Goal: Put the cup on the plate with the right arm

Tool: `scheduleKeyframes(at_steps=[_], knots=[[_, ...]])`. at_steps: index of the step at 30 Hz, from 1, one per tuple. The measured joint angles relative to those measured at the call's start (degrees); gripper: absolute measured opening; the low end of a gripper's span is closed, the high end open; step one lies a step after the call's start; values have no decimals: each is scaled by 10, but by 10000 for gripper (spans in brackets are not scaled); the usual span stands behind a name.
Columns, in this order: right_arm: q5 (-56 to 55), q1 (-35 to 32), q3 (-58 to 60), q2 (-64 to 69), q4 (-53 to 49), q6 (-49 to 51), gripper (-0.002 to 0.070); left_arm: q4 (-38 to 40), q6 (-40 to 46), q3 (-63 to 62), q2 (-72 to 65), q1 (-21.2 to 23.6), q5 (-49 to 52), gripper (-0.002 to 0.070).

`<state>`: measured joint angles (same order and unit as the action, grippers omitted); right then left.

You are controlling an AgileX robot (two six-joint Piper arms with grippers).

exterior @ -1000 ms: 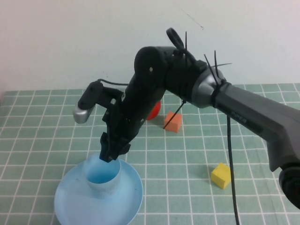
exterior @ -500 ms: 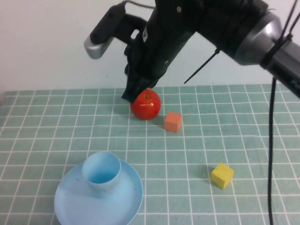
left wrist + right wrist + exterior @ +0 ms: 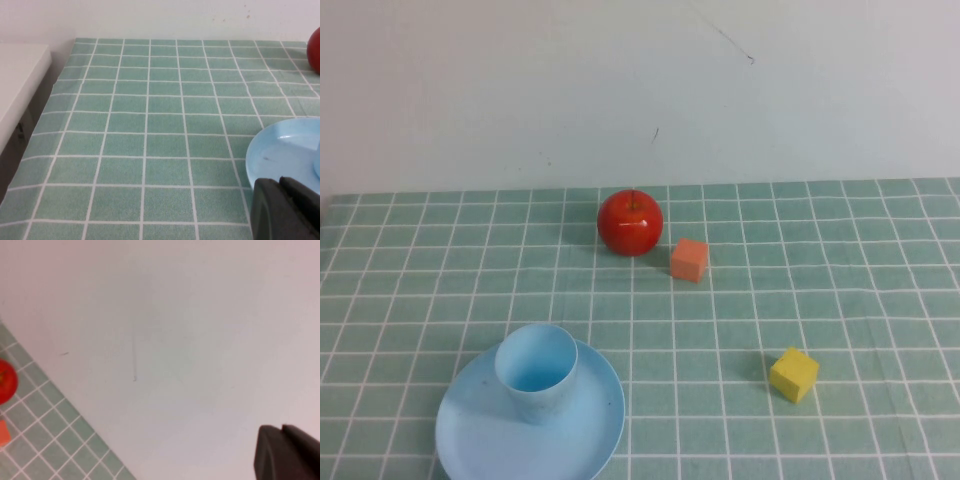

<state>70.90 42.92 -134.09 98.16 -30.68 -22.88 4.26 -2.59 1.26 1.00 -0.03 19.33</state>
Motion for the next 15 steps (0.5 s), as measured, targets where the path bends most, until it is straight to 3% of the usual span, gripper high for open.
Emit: scheduleKeyframes(at_steps=[6,15], knots=[[0,-1,38,-100,-27,-1,-2,0,0,0,0,0,0,-3],[0,-1,290,-272,-37,79,-3,0,0,0,0,0,0,-3]])
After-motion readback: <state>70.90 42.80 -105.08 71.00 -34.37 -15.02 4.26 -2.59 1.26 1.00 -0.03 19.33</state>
